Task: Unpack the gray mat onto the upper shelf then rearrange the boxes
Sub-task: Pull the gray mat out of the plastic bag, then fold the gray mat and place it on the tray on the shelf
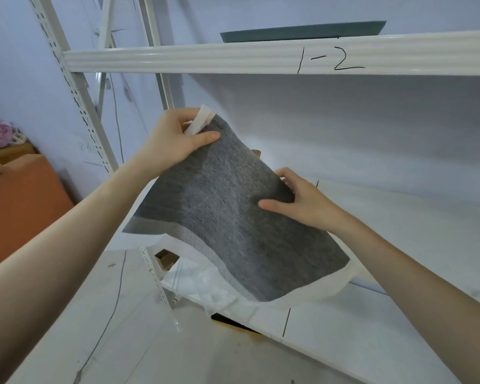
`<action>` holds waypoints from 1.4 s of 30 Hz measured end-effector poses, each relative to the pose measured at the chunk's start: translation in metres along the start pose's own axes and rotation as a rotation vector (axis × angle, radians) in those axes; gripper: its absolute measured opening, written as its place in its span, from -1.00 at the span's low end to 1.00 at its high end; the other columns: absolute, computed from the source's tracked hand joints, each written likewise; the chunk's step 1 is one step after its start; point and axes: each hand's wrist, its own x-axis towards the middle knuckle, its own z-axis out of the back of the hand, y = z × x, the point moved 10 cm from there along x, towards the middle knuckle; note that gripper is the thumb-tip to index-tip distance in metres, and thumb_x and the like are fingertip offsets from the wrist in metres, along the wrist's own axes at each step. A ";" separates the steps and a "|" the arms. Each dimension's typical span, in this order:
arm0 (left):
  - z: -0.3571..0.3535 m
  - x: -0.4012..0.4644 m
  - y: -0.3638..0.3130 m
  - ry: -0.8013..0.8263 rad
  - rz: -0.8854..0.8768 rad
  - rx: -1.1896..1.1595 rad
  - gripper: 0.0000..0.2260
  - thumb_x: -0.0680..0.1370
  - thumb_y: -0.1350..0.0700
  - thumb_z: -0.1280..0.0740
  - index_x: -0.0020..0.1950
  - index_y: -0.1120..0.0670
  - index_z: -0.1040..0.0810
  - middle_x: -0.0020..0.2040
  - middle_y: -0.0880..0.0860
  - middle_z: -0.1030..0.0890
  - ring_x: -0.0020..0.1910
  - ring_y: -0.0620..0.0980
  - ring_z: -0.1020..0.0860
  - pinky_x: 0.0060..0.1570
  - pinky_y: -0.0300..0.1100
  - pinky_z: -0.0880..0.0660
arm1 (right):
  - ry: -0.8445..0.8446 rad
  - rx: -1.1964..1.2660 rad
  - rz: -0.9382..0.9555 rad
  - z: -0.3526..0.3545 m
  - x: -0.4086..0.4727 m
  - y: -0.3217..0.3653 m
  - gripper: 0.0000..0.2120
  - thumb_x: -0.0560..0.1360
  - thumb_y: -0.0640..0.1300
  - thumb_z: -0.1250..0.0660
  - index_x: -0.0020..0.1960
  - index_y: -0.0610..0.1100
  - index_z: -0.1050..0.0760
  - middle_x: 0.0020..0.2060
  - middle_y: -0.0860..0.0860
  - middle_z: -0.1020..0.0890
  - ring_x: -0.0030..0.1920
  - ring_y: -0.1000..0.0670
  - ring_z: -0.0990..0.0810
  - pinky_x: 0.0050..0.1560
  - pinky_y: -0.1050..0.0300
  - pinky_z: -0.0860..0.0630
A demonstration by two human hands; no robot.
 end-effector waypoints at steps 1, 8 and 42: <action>-0.001 0.000 -0.001 -0.002 -0.008 0.005 -0.85 0.48 0.18 -0.43 0.03 0.17 -0.62 -0.12 0.02 -0.56 -0.19 -0.18 -0.51 -0.10 -0.31 -0.44 | -0.003 -0.041 0.006 -0.001 0.001 0.001 -0.55 0.41 0.05 -0.42 0.20 -0.05 -0.35 0.13 0.01 -0.55 0.12 0.00 -0.52 0.13 0.05 -0.47; 0.010 0.007 0.013 -0.022 0.026 -0.006 -0.80 0.43 0.13 -0.48 -0.01 0.12 -0.55 -0.07 0.10 -0.57 -0.11 0.00 -0.53 -0.03 -0.14 -0.49 | -0.126 -0.185 0.035 0.022 0.007 0.010 -0.87 0.44 -0.19 -0.41 -0.04 -0.09 -0.52 -0.08 -0.01 -0.61 0.00 -0.04 -0.56 0.00 0.10 -0.46; -0.087 -0.034 -0.023 0.672 -0.021 0.079 -0.75 0.60 -0.01 -0.23 0.05 0.08 -0.65 -0.07 -0.05 -0.70 -0.14 -0.10 -0.66 -0.18 -0.32 -0.55 | -0.148 -0.474 0.093 0.059 0.008 0.040 -0.71 0.48 -0.35 -0.18 -0.03 -0.11 -0.63 -0.10 -0.03 -0.61 -0.08 -0.06 -0.54 -0.10 0.15 -0.38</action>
